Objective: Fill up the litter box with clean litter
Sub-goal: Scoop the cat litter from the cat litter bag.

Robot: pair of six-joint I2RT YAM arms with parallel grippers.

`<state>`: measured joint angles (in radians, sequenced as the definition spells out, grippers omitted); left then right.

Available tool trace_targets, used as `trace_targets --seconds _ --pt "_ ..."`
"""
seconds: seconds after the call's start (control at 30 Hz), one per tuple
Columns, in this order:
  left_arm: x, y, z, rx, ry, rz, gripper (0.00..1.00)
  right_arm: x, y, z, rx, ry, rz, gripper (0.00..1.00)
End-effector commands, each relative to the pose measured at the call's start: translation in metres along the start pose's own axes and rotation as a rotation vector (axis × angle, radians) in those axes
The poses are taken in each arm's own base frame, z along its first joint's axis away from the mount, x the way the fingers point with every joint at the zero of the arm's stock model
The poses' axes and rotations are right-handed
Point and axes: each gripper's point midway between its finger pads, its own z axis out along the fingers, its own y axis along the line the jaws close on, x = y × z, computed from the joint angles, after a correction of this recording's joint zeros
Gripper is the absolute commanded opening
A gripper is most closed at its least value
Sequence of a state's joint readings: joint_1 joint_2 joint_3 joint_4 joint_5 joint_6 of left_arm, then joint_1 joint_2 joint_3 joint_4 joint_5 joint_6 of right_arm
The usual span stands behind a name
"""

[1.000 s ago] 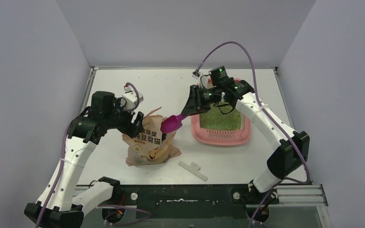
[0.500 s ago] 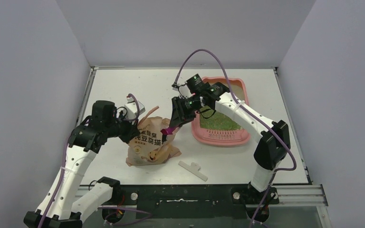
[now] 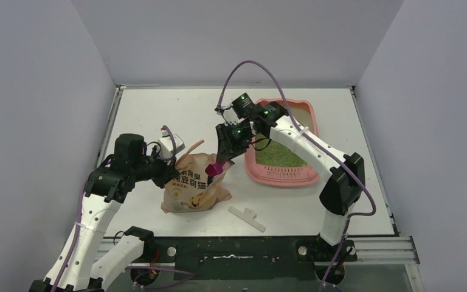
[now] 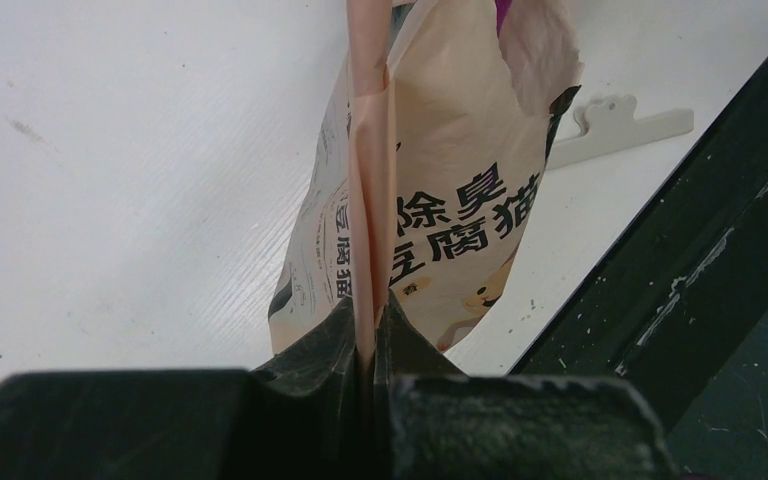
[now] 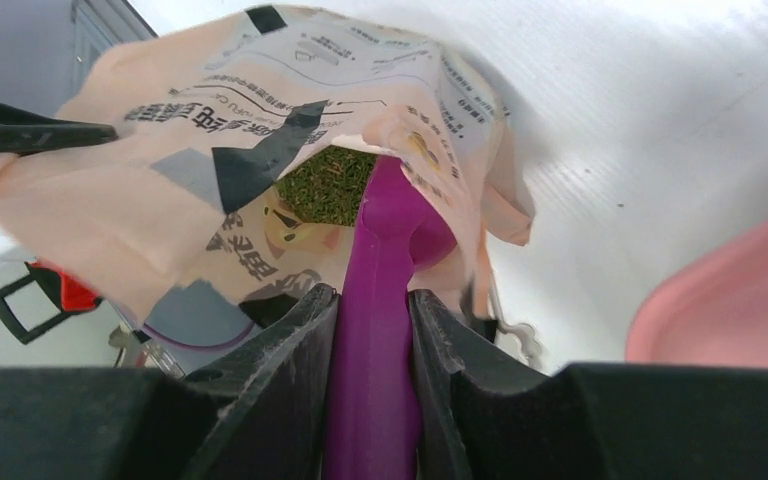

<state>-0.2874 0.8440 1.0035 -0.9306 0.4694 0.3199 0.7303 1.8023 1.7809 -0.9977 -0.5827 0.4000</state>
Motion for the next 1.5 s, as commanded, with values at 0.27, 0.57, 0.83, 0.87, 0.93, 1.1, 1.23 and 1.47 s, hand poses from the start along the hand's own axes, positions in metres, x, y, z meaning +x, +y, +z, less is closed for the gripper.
trace_targets --seconds 0.27,0.57,0.83,0.87,0.93,1.1,1.23,1.47 --pt "-0.02 -0.01 -0.005 0.045 -0.085 0.043 0.0 0.0 0.007 0.021 0.131 -0.02 -0.067 0.0" --pt "-0.022 -0.011 -0.006 0.047 -0.094 0.045 0.0 -0.013 0.001 -0.003 0.206 -0.087 -0.107 0.0" --pt "-0.02 -0.012 -0.005 0.054 -0.093 0.038 0.0 0.027 -0.002 0.064 0.055 0.095 -0.006 0.0" --pt "-0.02 -0.012 -0.005 0.054 -0.092 0.037 0.0 0.028 -0.001 0.066 0.04 0.096 0.004 0.0" --pt "-0.02 -0.012 -0.004 0.054 -0.092 0.035 0.0 0.024 0.007 0.065 0.001 0.078 0.004 0.0" --pt "-0.022 -0.012 -0.004 0.051 -0.096 0.04 0.0 0.01 0.03 0.053 -0.157 0.026 0.046 0.0" --pt "-0.023 -0.011 -0.004 0.049 -0.095 0.038 0.0 -0.003 0.038 0.043 -0.28 -0.024 0.115 0.0" --pt "-0.022 -0.011 -0.003 0.049 -0.094 0.042 0.0 -0.025 0.047 0.019 -0.459 -0.122 0.203 0.0"
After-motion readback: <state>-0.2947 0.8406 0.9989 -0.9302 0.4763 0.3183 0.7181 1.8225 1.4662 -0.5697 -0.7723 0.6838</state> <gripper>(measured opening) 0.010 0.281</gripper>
